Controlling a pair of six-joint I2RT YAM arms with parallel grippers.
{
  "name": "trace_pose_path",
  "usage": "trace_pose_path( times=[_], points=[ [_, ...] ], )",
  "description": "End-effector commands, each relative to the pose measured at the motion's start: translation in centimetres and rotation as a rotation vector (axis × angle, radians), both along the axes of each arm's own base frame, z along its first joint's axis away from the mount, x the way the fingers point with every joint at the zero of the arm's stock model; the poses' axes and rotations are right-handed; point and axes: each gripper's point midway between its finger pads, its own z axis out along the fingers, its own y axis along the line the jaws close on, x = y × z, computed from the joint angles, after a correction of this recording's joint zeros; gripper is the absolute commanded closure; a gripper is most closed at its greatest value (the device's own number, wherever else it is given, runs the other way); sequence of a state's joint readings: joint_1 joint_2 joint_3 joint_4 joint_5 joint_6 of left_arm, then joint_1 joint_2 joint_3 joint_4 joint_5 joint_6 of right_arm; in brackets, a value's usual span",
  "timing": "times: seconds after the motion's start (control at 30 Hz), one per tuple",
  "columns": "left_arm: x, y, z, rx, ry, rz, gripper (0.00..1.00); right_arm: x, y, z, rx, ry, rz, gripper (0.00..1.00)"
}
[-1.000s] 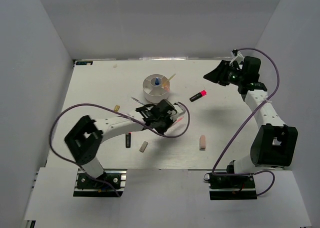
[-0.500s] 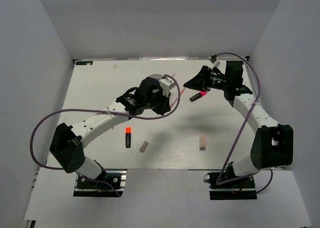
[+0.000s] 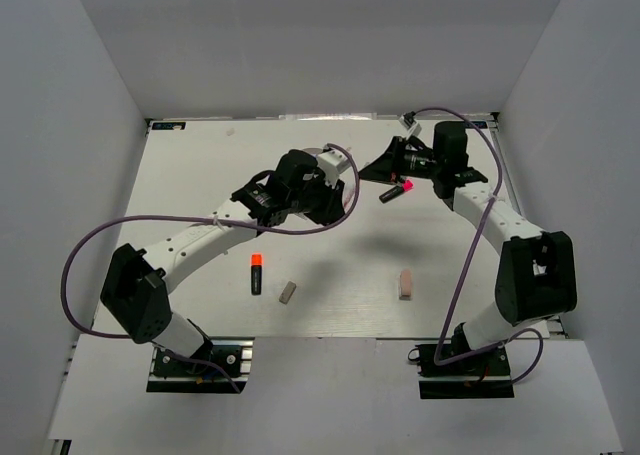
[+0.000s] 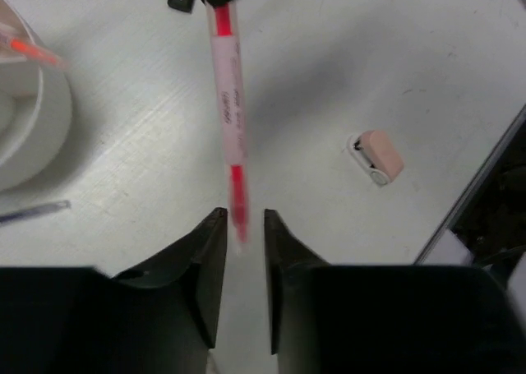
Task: Sort the stationery into containers
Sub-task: Place the pen in the storage box.
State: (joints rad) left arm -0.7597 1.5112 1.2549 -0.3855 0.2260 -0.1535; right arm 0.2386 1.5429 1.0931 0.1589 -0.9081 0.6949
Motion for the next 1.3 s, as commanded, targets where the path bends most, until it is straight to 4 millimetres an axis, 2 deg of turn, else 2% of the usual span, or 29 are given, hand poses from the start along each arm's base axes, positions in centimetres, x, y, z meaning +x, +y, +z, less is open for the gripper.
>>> trace_pose_path(
  times=[0.0,0.03,0.07,0.1,0.13,0.17,0.23,0.27,0.3,0.37,0.43,0.5,0.6,0.63,0.7,0.77,0.83,0.87,0.93,1.0,1.03,1.07,1.1,1.13,1.17,1.27],
  points=[
    [-1.1,0.1,3.2,-0.066,-0.058,-0.054,0.62,1.9,0.3,3.0,0.008,-0.134,-0.021,1.00],
    [-0.7,1.1,2.6,-0.043,-0.057,-0.012,0.42,2.3,0.3,3.0,0.000,-0.137,-0.026,1.00],
    [0.0,2.0,2.6,-0.034,-0.063,0.025,0.37,3.0,0.2,4.3,-0.002,-0.183,-0.036,1.00],
    [0.4,3.0,3.1,-0.030,-0.083,0.058,0.27,3.9,-0.1,4.1,-0.031,-0.202,-0.060,1.00],
    [1.7,5.1,3.0,0.001,-0.093,0.141,0.23,4.4,-0.2,4.5,-0.045,-0.223,-0.072,1.00],
    [2.5,6.4,3.1,0.013,-0.099,0.186,0.20,5.4,-0.5,6.1,-0.049,-0.272,-0.096,1.00],
    [3.8,9.2,4.2,0.021,-0.124,0.275,0.10,7.0,-0.6,6.3,-0.078,-0.302,-0.132,1.00],
    [5.2,11.6,4.4,0.033,-0.145,0.352,0.08,7.7,-0.7,6.8,-0.080,-0.318,-0.146,1.00],
    [5.4,12.7,5.6,0.021,-0.178,0.372,0.06,8.8,-0.4,7.5,-0.080,-0.343,-0.154,1.00],
    [5.6,14.6,5.9,0.053,-0.209,0.363,0.05,10.1,-0.1,7.8,-0.092,-0.376,-0.164,1.00],
    [4.8,15.3,5.9,0.071,-0.213,0.288,0.06,12.2,0.0,7.7,-0.117,-0.408,-0.205,1.00],
    [3.5,15.0,6.3,0.023,-0.188,0.170,0.07,14.4,0.0,7.2,-0.153,-0.427,-0.257,1.00],
    [2.7,14.6,7.2,-0.048,-0.151,0.092,0.09,16.2,0.4,6.1,-0.182,-0.444,-0.278,1.00],
    [2.9,14.8,6.6,-0.042,-0.123,0.094,0.10,16.3,0.8,5.8,-0.184,-0.443,-0.271,1.00],
    [3.9,16.0,5.8,-0.018,-0.107,0.129,0.11,16.8,1.3,4.9,-0.195,-0.443,-0.260,1.00],
    [5.0,17.0,3.3,0.039,-0.034,0.151,0.13,17.0,2.1,4.0,-0.214,-0.454,-0.248,1.00],
    [5.9,17.9,2.4,0.066,-0.009,0.147,0.15,17.0,2.6,3.3,-0.225,-0.459,-0.237,1.00],
    [6.5,17.8,1.6,0.075,0.002,0.131,0.15,17.1,2.8,2.7,-0.233,-0.456,-0.235,1.00],
    [7.7,18.3,1.8,0.080,-0.040,0.099,0.11,17.0,3.3,2.1,-0.244,-0.467,-0.216,1.00],
    [8.4,18.2,0.2,0.093,-0.010,0.053,0.08,17.0,3.9,1.4,-0.258,-0.481,-0.200,1.00],
    [9.2,17.9,1.2,0.077,-0.046,-0.004,0.09,16.9,4.1,1.3,-0.262,-0.486,-0.194,1.00],
    [9.1,17.8,-0.6,0.074,0.027,-0.049,0.11,17.0,4.2,1.1,-0.268,-0.490,-0.195,0.99],
    [9.3,17.3,-0.9,0.066,0.031,-0.102,0.16,16.9,4.7,0.9,-0.274,-0.499,-0.186,0.97],
    [10.1,17.2,0.0,0.054,-0.021,-0.160,0.18,16.9,4.7,0.8,-0.276,-0.503,-0.183,0.94],
    [10.5,17.0,-0.5,0.053,-0.026,-0.185,0.19,17.0,5.0,0.8,-0.280,-0.505,-0.182,0.91],
    [12.1,17.4,-2.0,0.063,-0.096,-0.221,0.22,17.2,4.9,0.1,-0.308,-0.502,-0.199,0.91]
  ],
)
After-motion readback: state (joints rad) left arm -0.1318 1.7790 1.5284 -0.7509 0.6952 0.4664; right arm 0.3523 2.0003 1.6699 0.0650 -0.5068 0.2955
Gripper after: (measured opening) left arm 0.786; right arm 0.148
